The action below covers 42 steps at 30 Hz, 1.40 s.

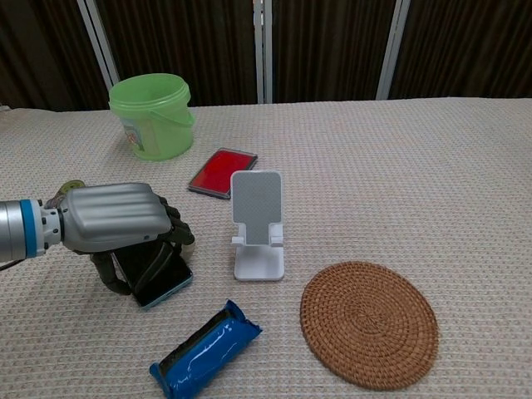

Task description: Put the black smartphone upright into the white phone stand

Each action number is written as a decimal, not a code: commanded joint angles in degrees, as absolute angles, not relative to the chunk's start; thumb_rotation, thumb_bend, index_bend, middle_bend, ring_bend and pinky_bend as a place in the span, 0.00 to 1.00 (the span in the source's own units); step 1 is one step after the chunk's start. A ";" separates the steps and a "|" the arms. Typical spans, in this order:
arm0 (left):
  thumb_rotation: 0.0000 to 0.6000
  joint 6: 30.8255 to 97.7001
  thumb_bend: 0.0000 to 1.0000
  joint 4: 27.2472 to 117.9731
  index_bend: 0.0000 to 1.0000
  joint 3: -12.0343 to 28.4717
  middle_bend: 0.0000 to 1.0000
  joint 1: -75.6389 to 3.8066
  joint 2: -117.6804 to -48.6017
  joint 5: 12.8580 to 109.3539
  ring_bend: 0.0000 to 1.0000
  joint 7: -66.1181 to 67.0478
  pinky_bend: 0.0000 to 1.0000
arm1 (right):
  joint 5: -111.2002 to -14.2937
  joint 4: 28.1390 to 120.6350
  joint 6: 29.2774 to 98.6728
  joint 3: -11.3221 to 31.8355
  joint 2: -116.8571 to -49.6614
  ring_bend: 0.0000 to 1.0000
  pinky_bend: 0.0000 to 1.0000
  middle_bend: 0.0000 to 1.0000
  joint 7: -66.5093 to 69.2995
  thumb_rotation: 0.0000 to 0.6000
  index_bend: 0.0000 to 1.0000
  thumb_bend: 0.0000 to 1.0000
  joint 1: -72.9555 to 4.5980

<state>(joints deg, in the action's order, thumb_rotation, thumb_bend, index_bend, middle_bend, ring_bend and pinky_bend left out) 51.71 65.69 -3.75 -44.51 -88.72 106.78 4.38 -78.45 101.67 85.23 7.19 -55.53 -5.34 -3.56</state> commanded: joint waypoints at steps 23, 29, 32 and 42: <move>1.00 68.56 0.06 67.39 0.54 3.89 0.45 -54.52 -80.20 121.18 0.43 25.62 0.38 | -78.73 102.14 85.66 7.35 -54.52 0.00 0.00 0.00 -3.14 1.00 0.00 0.00 -3.15; 1.00 63.48 0.06 67.90 0.53 3.11 0.45 -58.40 -81.58 124.01 0.43 31.03 0.38 | -78.57 101.81 85.68 7.35 -54.25 0.00 0.00 0.00 -2.35 1.00 0.00 0.00 -2.95; 1.00 60.90 0.06 68.42 0.52 2.42 0.44 -59.66 -82.26 124.57 0.43 32.50 0.38 | -78.49 101.67 85.65 7.34 -54.19 0.00 0.00 0.00 -2.07 1.00 0.00 0.00 -2.88; 1.00 53.99 0.06 69.06 0.48 0.58 0.41 -62.28 -85.11 124.79 0.42 36.43 0.36 | -78.07 101.36 85.49 7.46 -54.04 0.00 0.00 0.00 -1.47 1.00 0.00 0.00 -2.78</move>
